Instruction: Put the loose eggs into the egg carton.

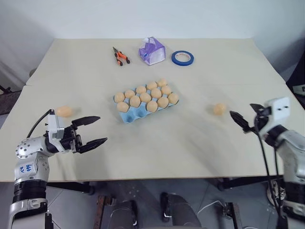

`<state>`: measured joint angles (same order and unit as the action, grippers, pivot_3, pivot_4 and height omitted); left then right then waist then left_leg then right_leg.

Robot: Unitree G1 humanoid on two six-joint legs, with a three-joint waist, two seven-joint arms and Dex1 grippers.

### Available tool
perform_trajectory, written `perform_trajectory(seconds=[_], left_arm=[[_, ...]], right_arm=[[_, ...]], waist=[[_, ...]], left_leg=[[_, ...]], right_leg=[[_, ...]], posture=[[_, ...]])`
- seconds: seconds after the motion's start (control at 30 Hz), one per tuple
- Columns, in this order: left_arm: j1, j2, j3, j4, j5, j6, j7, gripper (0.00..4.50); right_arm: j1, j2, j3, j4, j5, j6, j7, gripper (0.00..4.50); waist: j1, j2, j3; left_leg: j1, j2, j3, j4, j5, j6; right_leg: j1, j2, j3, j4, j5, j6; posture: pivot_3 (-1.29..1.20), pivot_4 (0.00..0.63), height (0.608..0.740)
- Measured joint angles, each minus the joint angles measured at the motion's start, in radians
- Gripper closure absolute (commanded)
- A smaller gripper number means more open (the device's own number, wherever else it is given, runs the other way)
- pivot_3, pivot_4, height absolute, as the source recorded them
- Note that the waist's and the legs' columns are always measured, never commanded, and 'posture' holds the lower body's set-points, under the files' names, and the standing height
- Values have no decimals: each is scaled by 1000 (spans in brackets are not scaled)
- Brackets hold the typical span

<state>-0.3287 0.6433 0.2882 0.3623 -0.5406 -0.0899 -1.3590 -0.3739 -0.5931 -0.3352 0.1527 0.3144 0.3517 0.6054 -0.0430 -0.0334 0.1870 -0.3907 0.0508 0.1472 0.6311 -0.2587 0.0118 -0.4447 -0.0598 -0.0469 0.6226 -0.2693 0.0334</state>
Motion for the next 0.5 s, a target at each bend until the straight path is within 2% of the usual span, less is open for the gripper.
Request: perform_trajectory(seconds=[0.17,0.5], left_arm=[[-5,-11,-3,-8,0,3,28,0],[48,-15,6,-73,-2,5,81,0]], right_arm=[[-179,93,59,211,-36,-62,-67,39],[-329,108,136,586,-160,-270,-143,39]], waist=[[-3,1,0],[-13,1,0]], left_leg=[[-1,0,0,0,0,0],[-1,0,0,0,0,0]], right_leg=[[-1,0,0,0,0,0],[-1,-1,0,2,0,0]], posture=[[0,150,740],[0,150,740]])
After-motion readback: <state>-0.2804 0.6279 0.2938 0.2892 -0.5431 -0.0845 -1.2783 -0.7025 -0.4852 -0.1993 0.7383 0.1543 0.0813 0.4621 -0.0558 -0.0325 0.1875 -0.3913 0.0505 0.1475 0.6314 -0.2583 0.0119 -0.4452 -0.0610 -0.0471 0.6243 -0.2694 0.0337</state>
